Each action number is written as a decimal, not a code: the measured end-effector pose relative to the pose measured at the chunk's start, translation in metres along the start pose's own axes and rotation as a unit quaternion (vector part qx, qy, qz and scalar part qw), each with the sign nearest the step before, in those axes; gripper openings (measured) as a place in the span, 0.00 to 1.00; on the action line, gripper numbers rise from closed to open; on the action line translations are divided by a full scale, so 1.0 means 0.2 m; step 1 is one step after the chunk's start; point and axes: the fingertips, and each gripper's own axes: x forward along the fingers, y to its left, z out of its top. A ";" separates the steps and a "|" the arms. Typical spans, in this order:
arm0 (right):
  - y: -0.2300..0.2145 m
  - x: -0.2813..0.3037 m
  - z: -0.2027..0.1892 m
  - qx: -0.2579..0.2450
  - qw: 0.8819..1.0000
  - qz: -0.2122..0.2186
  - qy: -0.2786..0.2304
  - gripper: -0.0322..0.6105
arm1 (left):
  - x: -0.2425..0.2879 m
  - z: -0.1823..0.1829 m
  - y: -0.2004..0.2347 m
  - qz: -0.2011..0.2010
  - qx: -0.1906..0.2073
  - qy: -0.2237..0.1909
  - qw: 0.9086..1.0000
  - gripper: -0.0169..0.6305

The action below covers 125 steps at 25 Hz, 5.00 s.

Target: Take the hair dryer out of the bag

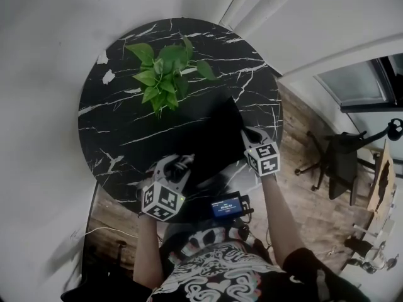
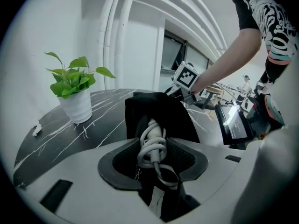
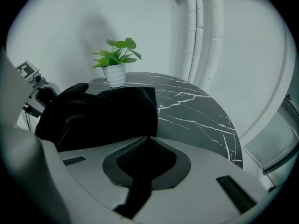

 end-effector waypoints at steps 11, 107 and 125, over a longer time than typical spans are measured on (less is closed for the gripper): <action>0.02 0.01 -0.01 -0.029 1.000 0.002 -0.008 0.09 | -0.03 -0.01 0.00 0.000 -0.002 0.002 1.000 0.32; 0.23 -0.45 0.23 0.160 0.953 0.246 -0.079 0.36 | -0.07 -0.20 -0.06 -0.021 0.096 0.100 0.990 0.33; 0.22 -0.26 0.51 0.142 0.956 0.231 -0.110 0.39 | -0.02 -0.05 -0.06 -0.030 0.124 0.074 0.989 0.30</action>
